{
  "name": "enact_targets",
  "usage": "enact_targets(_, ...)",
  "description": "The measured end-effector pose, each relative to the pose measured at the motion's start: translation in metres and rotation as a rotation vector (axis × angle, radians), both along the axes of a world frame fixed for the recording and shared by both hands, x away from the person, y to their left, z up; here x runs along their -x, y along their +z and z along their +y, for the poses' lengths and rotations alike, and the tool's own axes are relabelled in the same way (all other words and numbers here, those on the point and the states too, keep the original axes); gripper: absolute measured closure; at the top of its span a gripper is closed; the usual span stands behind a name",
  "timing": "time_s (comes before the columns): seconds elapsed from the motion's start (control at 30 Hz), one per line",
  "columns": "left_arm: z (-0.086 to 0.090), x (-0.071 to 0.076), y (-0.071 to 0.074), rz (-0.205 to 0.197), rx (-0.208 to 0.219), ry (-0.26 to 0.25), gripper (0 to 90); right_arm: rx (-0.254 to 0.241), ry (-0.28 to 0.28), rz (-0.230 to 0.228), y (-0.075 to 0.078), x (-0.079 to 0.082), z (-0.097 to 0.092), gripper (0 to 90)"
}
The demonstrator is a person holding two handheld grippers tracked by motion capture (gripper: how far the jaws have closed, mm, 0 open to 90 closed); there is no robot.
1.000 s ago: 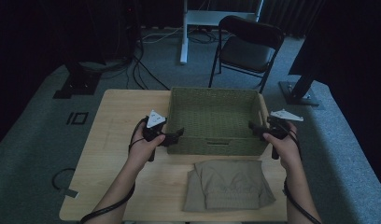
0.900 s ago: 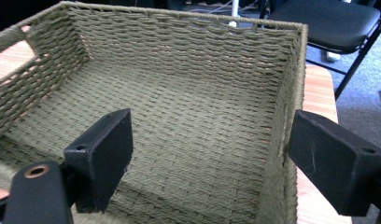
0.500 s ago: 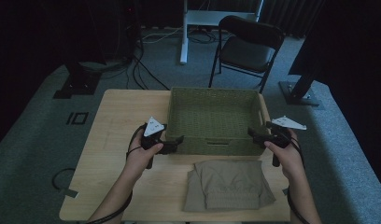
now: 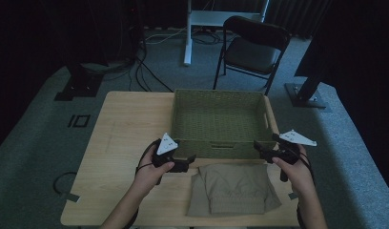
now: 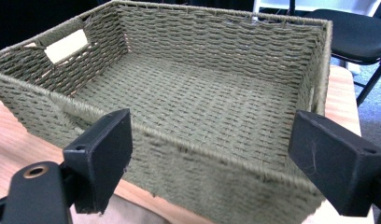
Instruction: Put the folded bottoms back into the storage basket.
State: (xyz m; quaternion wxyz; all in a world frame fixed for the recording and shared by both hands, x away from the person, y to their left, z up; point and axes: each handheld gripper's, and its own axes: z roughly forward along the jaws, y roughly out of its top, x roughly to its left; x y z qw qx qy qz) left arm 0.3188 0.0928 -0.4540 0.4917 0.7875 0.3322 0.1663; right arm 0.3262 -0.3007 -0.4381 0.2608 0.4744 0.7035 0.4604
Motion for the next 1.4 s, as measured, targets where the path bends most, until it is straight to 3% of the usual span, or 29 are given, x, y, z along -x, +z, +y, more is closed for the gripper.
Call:
enact_targets(0.2,-0.008,0.011,-0.004,-0.005,-0.007,-0.033,16.5,-0.004,-0.004,-0.004,-0.006,0.009,0.0,13.4)
enact_targets(0.5,-0.021,0.024,-0.019,0.039,0.003,-0.065,16.5,0.021,0.009,0.012,-0.021,0.024,-0.001,13.4)
enact_targets(0.67,-0.027,0.029,-0.027,0.055,-0.02,-0.078,16.4,0.018,0.018,0.024,-0.03,0.031,-0.001,13.4)
enact_targets(0.8,-0.035,0.033,-0.038,0.107,-0.012,-0.102,16.5,0.03,0.017,0.041,-0.044,0.035,-0.001,13.4)
enact_targets(1.2,-0.044,0.039,-0.054,0.18,-0.014,-0.072,16.4,0.048,0.005,0.131,-0.08,0.046,-0.002,13.4)
enact_targets(1.4,-0.048,0.04,-0.064,0.237,-0.016,-0.091,16.4,0.068,-0.026,0.169,-0.097,0.052,-0.007,13.3)
